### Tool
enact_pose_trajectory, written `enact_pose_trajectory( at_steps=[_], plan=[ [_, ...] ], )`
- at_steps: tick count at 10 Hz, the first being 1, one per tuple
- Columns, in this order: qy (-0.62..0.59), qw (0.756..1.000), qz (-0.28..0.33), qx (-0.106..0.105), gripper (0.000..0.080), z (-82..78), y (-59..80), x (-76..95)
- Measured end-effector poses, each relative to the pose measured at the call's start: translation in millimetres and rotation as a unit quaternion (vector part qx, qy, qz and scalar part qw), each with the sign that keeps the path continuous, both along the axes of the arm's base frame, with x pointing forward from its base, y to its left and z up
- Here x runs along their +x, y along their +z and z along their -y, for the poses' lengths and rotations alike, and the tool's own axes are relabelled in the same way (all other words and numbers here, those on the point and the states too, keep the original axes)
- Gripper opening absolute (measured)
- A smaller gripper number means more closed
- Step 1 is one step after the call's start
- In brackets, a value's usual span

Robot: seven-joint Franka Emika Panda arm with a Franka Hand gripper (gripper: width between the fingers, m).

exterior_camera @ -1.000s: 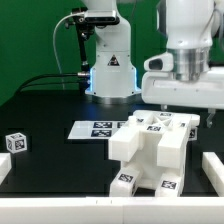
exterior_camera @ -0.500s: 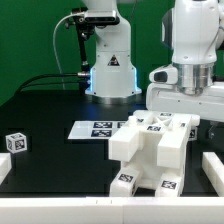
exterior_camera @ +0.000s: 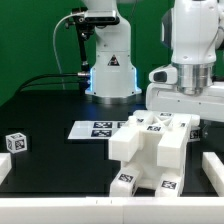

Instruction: Assemble chair

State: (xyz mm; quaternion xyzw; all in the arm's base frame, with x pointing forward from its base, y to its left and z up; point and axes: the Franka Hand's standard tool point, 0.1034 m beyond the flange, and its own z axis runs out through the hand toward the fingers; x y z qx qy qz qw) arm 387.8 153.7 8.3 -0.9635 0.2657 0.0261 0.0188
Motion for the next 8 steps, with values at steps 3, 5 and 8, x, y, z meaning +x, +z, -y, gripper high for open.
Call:
enact_pose_trajectory(
  at_steps=[3, 5, 8],
  plan=[
    [0.013, 1.000, 0.011, 0.017, 0.0396, 9.8, 34.0, 5.3],
    [0.028, 0.999, 0.021, 0.025, 0.0396, 33.5, 54.6, -7.1],
    [0.035, 0.998, 0.036, 0.043, 0.0397, 76.6, 74.1, -16.4]
  ],
)
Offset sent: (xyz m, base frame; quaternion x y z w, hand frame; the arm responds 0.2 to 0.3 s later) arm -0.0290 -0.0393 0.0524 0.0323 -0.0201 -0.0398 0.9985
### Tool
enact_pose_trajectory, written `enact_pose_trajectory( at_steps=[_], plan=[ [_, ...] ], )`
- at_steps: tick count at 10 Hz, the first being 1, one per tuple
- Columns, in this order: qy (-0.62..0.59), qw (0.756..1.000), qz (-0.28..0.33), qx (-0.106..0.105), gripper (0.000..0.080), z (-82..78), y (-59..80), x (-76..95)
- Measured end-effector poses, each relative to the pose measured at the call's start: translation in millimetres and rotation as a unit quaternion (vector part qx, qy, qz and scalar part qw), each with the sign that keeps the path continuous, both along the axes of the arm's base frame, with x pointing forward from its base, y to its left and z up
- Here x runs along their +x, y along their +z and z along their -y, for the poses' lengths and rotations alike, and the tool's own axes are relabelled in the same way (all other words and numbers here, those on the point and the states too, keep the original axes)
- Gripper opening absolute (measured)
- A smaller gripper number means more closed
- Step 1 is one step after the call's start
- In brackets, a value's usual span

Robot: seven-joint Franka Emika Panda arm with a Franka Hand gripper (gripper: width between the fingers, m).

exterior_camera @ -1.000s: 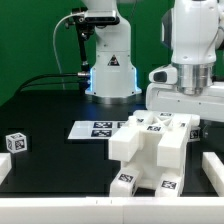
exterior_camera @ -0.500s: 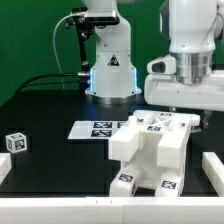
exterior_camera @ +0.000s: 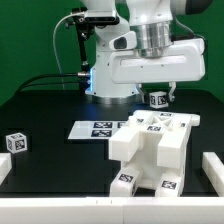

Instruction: Assemble chair

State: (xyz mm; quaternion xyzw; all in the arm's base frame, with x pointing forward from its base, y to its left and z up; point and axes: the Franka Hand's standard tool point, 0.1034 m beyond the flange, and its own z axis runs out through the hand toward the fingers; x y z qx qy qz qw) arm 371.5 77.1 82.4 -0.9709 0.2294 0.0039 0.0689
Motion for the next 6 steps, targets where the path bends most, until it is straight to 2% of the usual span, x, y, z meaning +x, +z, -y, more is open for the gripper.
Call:
enact_pose_trajectory(
  at_steps=[1, 4, 6],
  plan=[
    [0.000, 1.000, -0.002, -0.003, 0.0397, -4.6, -3.0, 0.3],
    [0.011, 1.000, -0.011, -0.008, 0.0397, 0.6, -12.0, -4.0],
    [0.052, 0.999, 0.001, -0.008, 0.0397, 30.8, -10.3, -2.5]
  ],
)
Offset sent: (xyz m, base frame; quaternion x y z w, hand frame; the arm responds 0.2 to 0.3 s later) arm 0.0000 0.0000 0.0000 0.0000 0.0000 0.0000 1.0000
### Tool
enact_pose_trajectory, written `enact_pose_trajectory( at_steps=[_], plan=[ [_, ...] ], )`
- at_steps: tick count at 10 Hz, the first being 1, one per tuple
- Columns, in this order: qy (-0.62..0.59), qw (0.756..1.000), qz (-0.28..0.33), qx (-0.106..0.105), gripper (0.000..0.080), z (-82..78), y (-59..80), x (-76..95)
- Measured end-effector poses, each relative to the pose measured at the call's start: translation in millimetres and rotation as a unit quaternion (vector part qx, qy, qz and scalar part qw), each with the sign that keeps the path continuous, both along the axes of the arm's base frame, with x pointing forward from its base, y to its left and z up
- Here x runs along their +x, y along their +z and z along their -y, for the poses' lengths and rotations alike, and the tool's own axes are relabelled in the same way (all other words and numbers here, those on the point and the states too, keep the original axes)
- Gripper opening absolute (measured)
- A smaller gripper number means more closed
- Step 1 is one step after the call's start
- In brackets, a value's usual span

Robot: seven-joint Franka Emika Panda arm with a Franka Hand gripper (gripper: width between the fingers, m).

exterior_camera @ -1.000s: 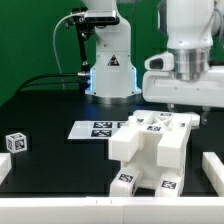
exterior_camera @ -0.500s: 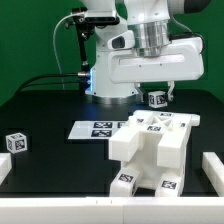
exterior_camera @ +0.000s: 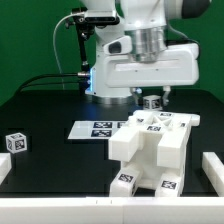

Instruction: Assemble chair

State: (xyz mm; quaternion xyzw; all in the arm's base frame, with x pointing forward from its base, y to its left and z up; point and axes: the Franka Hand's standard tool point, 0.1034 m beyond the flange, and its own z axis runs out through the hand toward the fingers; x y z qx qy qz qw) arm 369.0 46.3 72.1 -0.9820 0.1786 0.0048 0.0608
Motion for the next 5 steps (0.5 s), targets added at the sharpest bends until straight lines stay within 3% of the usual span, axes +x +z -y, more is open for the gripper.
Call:
enact_pose_trajectory(
  at_steps=[2, 3, 5],
  plan=[
    [0.044, 0.999, 0.014, -0.005, 0.0397, 48.3, 1.2, 5.6],
    [0.042, 0.999, 0.022, -0.007, 0.0397, 62.4, 4.5, 14.2],
    [0.041, 0.999, 0.023, -0.008, 0.0397, 62.5, 4.4, 17.1]
  ],
)
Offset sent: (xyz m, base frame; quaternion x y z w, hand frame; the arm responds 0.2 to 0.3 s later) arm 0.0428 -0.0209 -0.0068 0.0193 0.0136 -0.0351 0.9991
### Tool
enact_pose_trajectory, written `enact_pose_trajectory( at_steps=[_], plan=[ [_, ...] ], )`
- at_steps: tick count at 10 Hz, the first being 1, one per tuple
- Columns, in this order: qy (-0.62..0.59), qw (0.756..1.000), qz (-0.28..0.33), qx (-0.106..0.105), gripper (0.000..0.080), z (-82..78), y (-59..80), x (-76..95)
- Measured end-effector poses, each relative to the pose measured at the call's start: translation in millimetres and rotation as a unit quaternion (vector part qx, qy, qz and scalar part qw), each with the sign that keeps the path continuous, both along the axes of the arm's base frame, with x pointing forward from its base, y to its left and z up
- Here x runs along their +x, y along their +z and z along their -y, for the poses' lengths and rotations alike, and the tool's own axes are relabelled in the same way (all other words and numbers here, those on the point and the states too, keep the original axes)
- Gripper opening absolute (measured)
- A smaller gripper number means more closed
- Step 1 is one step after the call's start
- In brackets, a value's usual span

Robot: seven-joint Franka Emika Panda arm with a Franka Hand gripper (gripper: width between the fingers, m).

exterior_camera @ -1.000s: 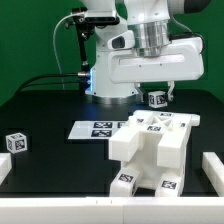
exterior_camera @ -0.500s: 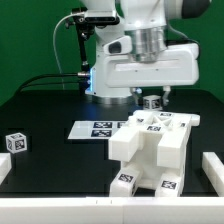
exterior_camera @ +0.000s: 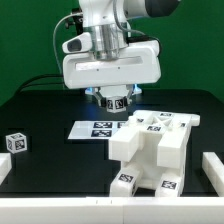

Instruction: Assemble chair

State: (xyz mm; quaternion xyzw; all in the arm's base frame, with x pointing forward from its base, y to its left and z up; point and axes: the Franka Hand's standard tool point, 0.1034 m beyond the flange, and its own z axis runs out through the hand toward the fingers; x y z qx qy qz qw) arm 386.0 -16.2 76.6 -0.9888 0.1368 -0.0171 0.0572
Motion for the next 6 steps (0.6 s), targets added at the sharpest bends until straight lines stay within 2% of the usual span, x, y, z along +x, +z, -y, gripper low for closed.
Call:
enact_pose_trajectory(
  at_steps=[3, 4, 5, 6],
  plan=[
    [0.002, 1.000, -0.007, 0.005, 0.0397, 3.5, -1.4, 0.1],
    [-0.010, 1.000, -0.015, 0.021, 0.0399, 17.9, 3.5, 9.8],
    [-0.038, 0.998, -0.026, 0.042, 0.0399, 38.8, 7.7, 20.2],
    [-0.056, 0.996, -0.042, 0.051, 0.0399, 55.2, 1.5, 27.3]
  ],
)
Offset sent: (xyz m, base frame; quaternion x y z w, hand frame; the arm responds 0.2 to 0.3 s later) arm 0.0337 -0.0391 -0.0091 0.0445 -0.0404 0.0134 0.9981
